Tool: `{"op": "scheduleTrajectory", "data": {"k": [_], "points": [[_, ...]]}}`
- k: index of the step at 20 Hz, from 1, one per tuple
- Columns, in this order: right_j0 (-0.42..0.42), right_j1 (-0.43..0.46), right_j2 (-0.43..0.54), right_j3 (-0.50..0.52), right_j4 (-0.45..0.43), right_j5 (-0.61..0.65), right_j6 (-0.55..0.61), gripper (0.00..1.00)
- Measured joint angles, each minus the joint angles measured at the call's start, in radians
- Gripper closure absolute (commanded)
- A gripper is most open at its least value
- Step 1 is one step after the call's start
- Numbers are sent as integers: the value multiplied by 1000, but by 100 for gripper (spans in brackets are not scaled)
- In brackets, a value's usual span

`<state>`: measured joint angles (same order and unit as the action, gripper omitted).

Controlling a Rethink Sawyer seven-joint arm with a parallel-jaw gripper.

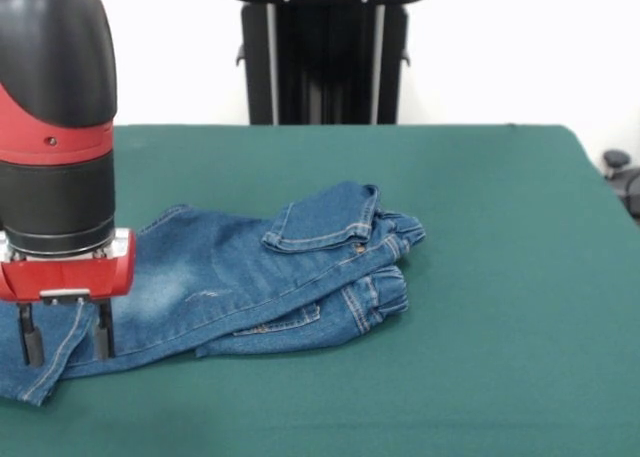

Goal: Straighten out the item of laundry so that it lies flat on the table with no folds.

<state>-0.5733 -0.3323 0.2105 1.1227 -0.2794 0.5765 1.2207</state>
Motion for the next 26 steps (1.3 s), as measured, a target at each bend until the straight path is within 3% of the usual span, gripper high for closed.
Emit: {"op": "scheduleTrajectory", "data": {"k": [26], "points": [[-59,74,0,10,-2,-59,0,0]]}}
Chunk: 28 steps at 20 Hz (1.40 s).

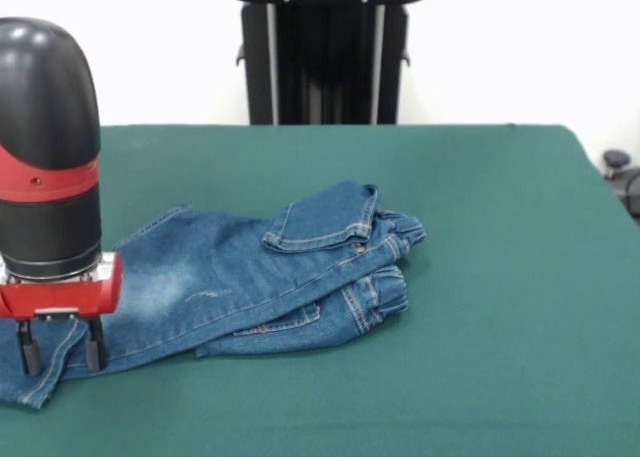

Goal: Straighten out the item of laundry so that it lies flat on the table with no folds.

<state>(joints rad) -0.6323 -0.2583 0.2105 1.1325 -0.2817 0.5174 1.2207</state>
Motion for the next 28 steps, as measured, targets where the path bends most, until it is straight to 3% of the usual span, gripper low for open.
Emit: {"op": "scheduleTrajectory", "data": {"k": [20,21,28], "points": [[-17,-16,5,52,1,-82,0,0],[-20,-16,5,55,1,-89,0,100],[-40,-18,17,63,0,-115,0,100]]}}
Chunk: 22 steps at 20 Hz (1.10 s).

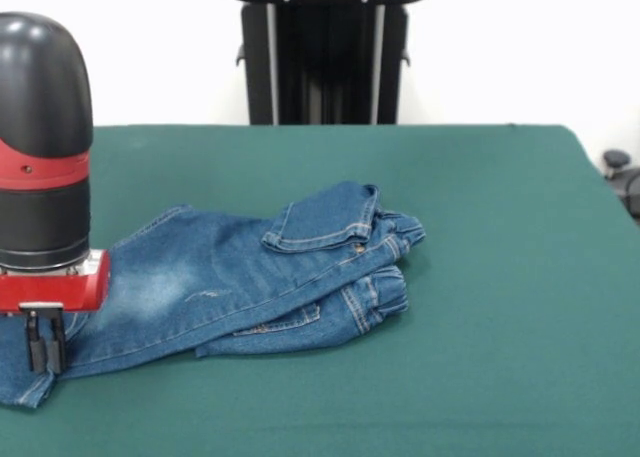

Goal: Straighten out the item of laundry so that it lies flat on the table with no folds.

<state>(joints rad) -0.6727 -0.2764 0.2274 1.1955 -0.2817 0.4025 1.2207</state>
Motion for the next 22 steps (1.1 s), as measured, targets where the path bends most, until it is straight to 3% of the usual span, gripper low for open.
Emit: {"op": "scheduleTrajectory", "data": {"k": [16,22], "points": [[-12,-4,16,8,-4,-1,0,100],[-12,-43,16,17,-5,29,0,100]]}}
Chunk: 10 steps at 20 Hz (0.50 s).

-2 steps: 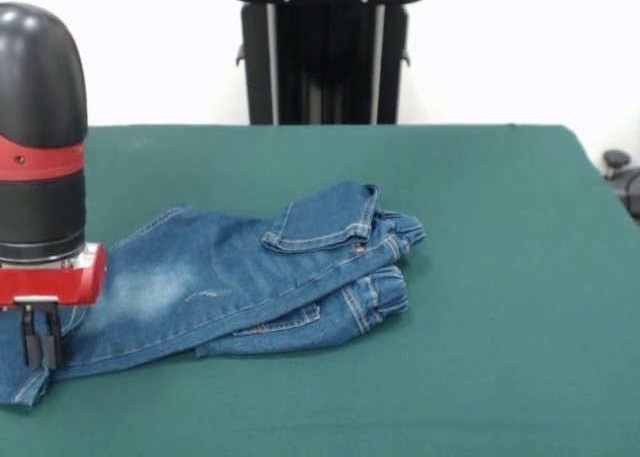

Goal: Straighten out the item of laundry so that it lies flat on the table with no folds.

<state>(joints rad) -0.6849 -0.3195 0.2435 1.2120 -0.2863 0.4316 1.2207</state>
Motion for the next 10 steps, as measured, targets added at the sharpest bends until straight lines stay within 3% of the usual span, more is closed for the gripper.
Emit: {"op": "scheduleTrajectory", "data": {"k": [10], "points": [[0,-85,0,1,0,111,0,100]]}}
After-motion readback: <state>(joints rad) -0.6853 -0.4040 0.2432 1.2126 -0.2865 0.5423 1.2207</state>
